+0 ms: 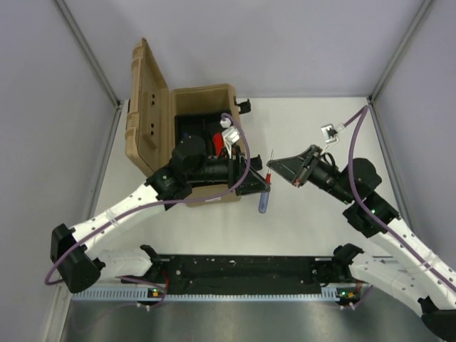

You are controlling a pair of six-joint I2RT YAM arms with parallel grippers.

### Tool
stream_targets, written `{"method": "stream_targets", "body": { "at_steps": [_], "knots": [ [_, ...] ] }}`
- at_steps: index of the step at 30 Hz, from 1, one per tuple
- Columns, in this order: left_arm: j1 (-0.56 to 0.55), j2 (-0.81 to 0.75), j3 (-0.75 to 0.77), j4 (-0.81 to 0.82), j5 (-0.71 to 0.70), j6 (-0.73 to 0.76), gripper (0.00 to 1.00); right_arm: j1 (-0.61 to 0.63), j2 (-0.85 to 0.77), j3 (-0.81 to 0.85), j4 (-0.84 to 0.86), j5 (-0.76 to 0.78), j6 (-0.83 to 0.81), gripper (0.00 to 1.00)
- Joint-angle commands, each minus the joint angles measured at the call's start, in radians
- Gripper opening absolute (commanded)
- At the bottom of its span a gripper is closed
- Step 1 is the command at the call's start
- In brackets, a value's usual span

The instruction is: Pack the tool kit

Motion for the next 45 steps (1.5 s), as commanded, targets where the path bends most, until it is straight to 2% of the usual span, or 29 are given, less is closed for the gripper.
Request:
{"method": "stream_targets", "body": {
  "at_steps": [1,4,8,9,10,12,13,15,16,17,23,29,37,41,45],
  "knots": [
    [-0.012,-0.004,-0.012,0.087,-0.007,-0.030,0.54,0.009,0.000,0.022,0.102,0.001,0.029,0.00],
    [-0.015,0.007,-0.009,0.090,-0.013,-0.038,0.42,0.013,0.004,0.022,0.111,0.018,0.038,0.00],
    [-0.015,0.005,0.002,0.067,-0.042,-0.029,0.12,0.013,0.020,0.036,0.090,0.031,0.035,0.00],
    [-0.015,0.007,0.006,0.059,-0.048,-0.022,0.02,0.013,0.024,0.039,0.079,0.034,0.035,0.00],
    [-0.015,0.007,0.013,0.042,-0.062,-0.016,0.00,0.013,0.030,0.043,0.067,0.042,0.035,0.04],
    [-0.015,0.004,0.028,-0.013,-0.110,0.010,0.00,0.011,0.040,0.048,0.033,0.057,0.027,0.22],
    [-0.015,0.002,0.042,-0.069,-0.155,0.025,0.00,0.014,0.041,0.048,0.016,0.082,0.024,0.45],
    [-0.012,-0.001,0.071,-0.169,-0.261,0.059,0.00,0.013,0.038,0.046,-0.042,0.131,0.018,0.81],
    [-0.009,-0.004,0.085,-0.215,-0.316,0.073,0.00,0.013,0.037,0.048,-0.071,0.157,0.013,0.95],
    [0.000,-0.008,0.095,-0.266,-0.382,0.085,0.00,0.011,0.037,0.049,-0.097,0.174,0.003,0.99],
    [0.088,-0.025,0.189,-0.520,-0.741,0.148,0.00,0.011,0.029,0.039,-0.205,0.232,-0.028,0.99],
    [0.206,0.031,0.293,-0.714,-1.003,0.200,0.00,0.011,0.004,-0.003,-0.254,0.258,-0.026,0.99],
    [0.318,0.146,0.292,-0.722,-1.080,0.249,0.00,0.011,0.020,-0.014,-0.277,0.314,-0.048,0.99],
    [0.333,0.185,0.287,-0.729,-1.138,0.248,0.00,0.009,0.032,-0.021,-0.281,0.315,-0.054,0.99],
    [0.344,0.218,0.273,-0.722,-1.139,0.258,0.00,0.008,0.040,-0.030,-0.281,0.317,-0.057,0.99]
  ]
}}
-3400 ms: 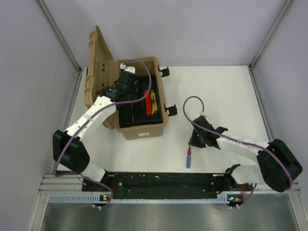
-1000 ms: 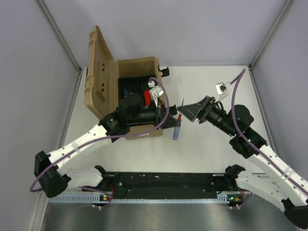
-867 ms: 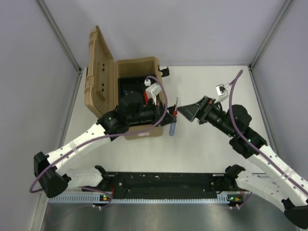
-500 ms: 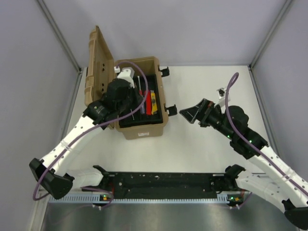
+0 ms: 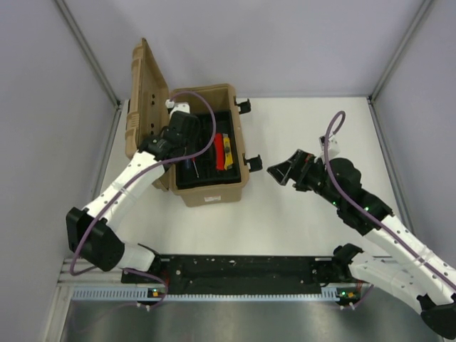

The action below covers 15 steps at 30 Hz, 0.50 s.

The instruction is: Pack the tool kit

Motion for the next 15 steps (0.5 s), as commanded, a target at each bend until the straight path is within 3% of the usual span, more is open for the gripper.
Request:
{"method": "stream_targets", "body": {
  "at_steps": [1,4,11,15],
  "knots": [
    [0.007,0.014,0.001,0.020,-0.053,0.020,0.00,0.004,0.007,-0.006,0.013,0.018,-0.021,0.99],
    [0.009,0.028,-0.011,0.022,-0.054,0.017,0.00,0.001,0.009,-0.009,0.012,0.017,-0.019,0.99],
    [0.015,0.034,-0.004,-0.004,-0.065,0.005,0.25,-0.016,0.015,-0.014,0.010,0.002,-0.009,0.99],
    [0.013,0.037,0.001,-0.012,-0.059,0.003,0.34,-0.022,0.016,-0.017,0.010,-0.005,-0.001,0.98]
  ]
}}
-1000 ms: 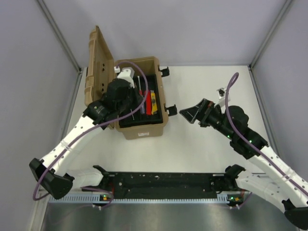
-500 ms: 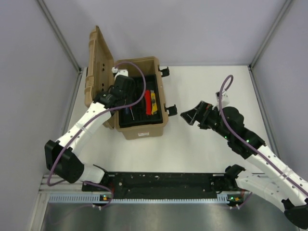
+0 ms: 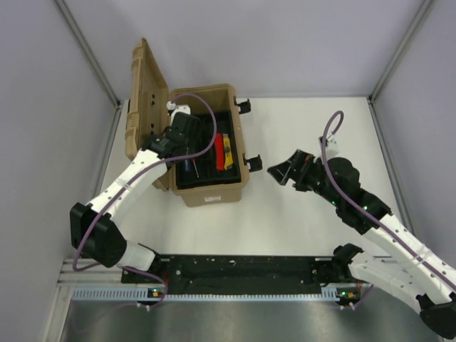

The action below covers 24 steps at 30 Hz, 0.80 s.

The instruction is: Pack the tool kit

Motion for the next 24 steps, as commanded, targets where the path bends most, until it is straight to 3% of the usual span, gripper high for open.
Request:
{"method": "stream_targets", "body": {
  "at_steps": [1,8,14,20,24],
  "knots": [
    [0.005,-0.003,0.012,0.002,-0.019,0.000,0.35,-0.012,0.002,-0.007,0.012,-0.009,0.005,0.98],
    [0.002,-0.017,0.078,-0.033,0.007,0.009,0.38,-0.018,-0.001,-0.011,0.009,-0.026,0.019,0.98],
    [0.002,-0.075,0.244,-0.053,0.117,0.071,0.43,-0.029,0.001,-0.013,-0.003,-0.026,0.028,0.98],
    [0.004,-0.066,0.548,-0.098,0.131,0.140,0.55,-0.038,0.013,-0.025,-0.009,-0.032,0.038,0.98],
    [0.051,-0.072,0.645,-0.052,0.128,0.129,0.66,-0.041,0.028,-0.028,-0.008,-0.072,0.042,0.98]
  ]
}}
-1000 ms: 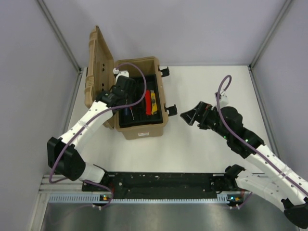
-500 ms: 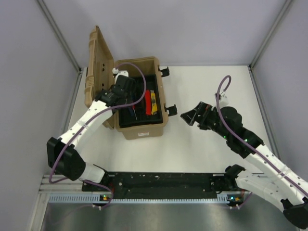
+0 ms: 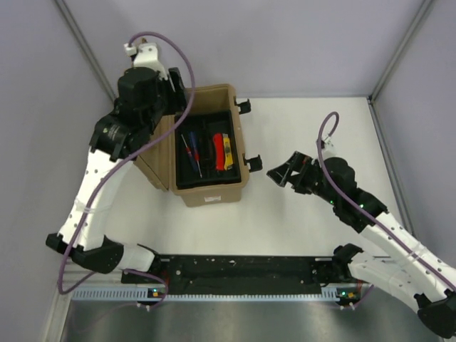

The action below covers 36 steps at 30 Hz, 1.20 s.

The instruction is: Pack the tool kit

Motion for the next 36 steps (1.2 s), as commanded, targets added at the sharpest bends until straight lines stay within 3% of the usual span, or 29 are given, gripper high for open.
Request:
{"method": "stream_targets", "body": {
  "at_steps": [1,6,14,17,21,27,36],
  "knots": [
    [0.059,-0.042,0.098,0.043,0.016,0.021,0.68,-0.010,0.013,-0.008,0.006,-0.039,0.006,0.98],
    [0.160,-0.016,0.146,0.016,0.013,0.015,0.75,-0.018,0.004,-0.014,-0.002,-0.042,-0.014,0.99],
    [0.375,-0.013,0.037,0.031,0.171,-0.014,0.80,-0.033,0.015,-0.031,-0.005,-0.050,-0.023,0.99],
    [0.398,-0.002,0.006,0.031,0.194,-0.002,0.81,-0.038,0.025,-0.034,-0.003,-0.055,-0.025,0.99],
    [0.400,0.005,-0.021,0.052,0.292,0.028,0.75,-0.041,0.044,-0.034,-0.003,-0.061,-0.027,0.99],
    [0.382,0.019,-0.018,0.065,0.423,0.084,0.57,-0.046,0.094,-0.034,0.000,-0.029,-0.011,0.98],
    [0.267,0.056,-0.001,0.077,0.397,0.117,0.55,-0.052,0.252,-0.031,0.081,-0.072,-0.028,0.96]
  ]
}}
